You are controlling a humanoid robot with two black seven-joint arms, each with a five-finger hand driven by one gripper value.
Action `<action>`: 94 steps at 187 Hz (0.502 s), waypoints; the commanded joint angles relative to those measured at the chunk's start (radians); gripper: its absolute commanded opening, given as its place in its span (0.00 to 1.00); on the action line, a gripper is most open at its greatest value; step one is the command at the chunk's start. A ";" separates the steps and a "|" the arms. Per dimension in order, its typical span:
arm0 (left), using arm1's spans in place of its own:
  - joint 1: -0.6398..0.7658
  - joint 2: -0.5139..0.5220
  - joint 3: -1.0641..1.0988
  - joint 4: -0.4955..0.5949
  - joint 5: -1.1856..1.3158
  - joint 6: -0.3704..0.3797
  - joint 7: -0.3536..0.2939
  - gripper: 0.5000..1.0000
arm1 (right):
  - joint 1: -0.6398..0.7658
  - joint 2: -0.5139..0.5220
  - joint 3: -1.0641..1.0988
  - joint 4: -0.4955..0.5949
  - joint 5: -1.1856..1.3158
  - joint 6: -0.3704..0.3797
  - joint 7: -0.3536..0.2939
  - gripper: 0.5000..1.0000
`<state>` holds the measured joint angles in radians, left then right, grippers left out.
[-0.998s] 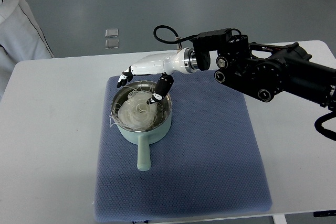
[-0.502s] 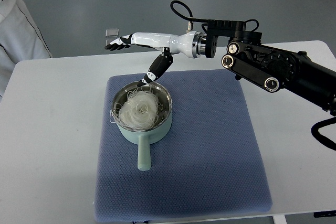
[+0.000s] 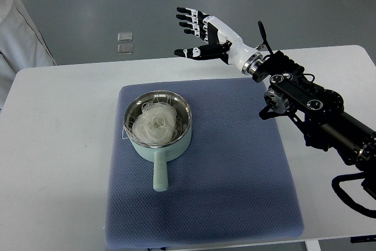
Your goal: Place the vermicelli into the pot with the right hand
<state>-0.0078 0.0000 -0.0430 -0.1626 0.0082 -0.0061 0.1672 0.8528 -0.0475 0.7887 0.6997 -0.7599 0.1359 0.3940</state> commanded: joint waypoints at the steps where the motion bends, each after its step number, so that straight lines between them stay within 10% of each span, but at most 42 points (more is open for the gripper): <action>1: 0.000 0.000 0.000 0.000 -0.001 0.000 0.000 1.00 | -0.026 -0.009 0.010 -0.014 0.160 -0.045 0.000 0.85; 94: 0.000 0.000 0.000 0.000 -0.001 0.000 0.000 1.00 | -0.132 -0.021 0.087 -0.097 0.524 -0.078 0.039 0.85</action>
<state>-0.0076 0.0000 -0.0430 -0.1626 0.0087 -0.0062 0.1672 0.7381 -0.0671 0.8277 0.6033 -0.2428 0.0584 0.4277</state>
